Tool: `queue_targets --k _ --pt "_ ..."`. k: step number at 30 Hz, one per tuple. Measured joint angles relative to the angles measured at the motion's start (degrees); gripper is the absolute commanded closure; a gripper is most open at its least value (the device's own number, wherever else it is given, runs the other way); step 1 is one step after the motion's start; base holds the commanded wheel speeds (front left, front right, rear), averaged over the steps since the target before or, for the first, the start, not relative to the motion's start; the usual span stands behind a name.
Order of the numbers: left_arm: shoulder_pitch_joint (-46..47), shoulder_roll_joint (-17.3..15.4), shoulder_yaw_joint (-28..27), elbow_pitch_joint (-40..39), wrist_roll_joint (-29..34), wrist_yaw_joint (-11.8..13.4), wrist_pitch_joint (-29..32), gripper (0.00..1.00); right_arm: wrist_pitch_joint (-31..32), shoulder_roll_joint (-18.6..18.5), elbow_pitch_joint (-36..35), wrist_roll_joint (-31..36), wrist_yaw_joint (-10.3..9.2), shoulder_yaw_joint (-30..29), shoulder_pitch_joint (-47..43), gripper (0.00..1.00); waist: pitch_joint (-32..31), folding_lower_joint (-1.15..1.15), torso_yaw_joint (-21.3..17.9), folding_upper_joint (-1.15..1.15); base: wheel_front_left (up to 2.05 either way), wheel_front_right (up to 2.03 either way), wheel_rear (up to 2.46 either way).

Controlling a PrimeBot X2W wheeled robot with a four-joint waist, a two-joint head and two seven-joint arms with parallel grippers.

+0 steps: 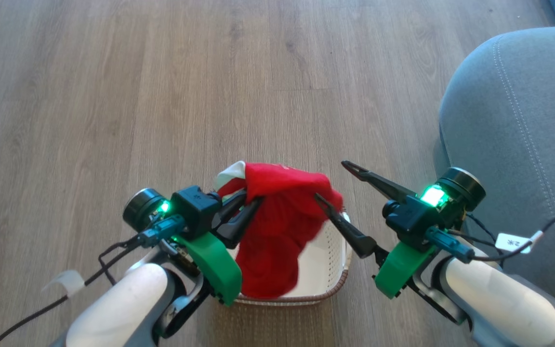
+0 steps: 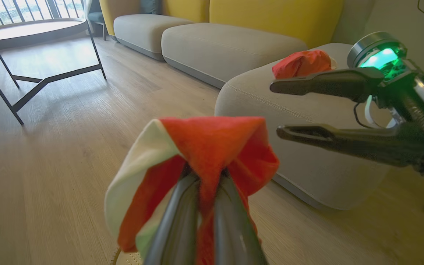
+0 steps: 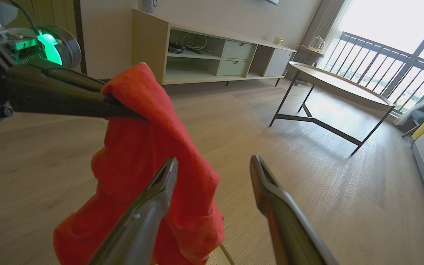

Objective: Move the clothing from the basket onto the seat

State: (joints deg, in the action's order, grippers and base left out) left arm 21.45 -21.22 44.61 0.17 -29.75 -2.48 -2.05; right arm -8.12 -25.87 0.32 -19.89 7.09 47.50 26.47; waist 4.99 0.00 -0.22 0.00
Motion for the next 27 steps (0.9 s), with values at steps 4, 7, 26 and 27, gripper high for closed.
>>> queue_targets --k 4,7,26,27 --pt "0.3 0.2 1.2 -0.4 0.6 -0.5 0.1 1.00 0.0 -0.5 1.2 -1.0 0.00 1.3 0.9 0.00 -0.1 0.00 0.3 0.00 0.00 0.00 0.00" --pt "0.7 0.5 2.1 -1.3 0.6 -0.9 0.3 1.00 0.0 -0.9 2.1 -2.1 0.00 2.3 1.4 0.00 -0.1 0.00 0.4 0.00 0.00 0.00 0.00" --pt "2.1 3.3 6.7 -4.0 -2.2 -3.2 0.4 1.00 -1.6 -0.9 6.1 -7.4 0.00 7.1 2.6 0.00 -0.1 0.00 0.5 0.00 0.00 0.00 0.00" --pt "2.1 3.6 6.8 -3.9 -2.3 -3.5 0.4 1.00 -1.6 -0.9 6.1 -7.7 0.00 7.2 2.8 0.19 0.0 0.00 0.5 0.00 0.00 0.00 0.00"
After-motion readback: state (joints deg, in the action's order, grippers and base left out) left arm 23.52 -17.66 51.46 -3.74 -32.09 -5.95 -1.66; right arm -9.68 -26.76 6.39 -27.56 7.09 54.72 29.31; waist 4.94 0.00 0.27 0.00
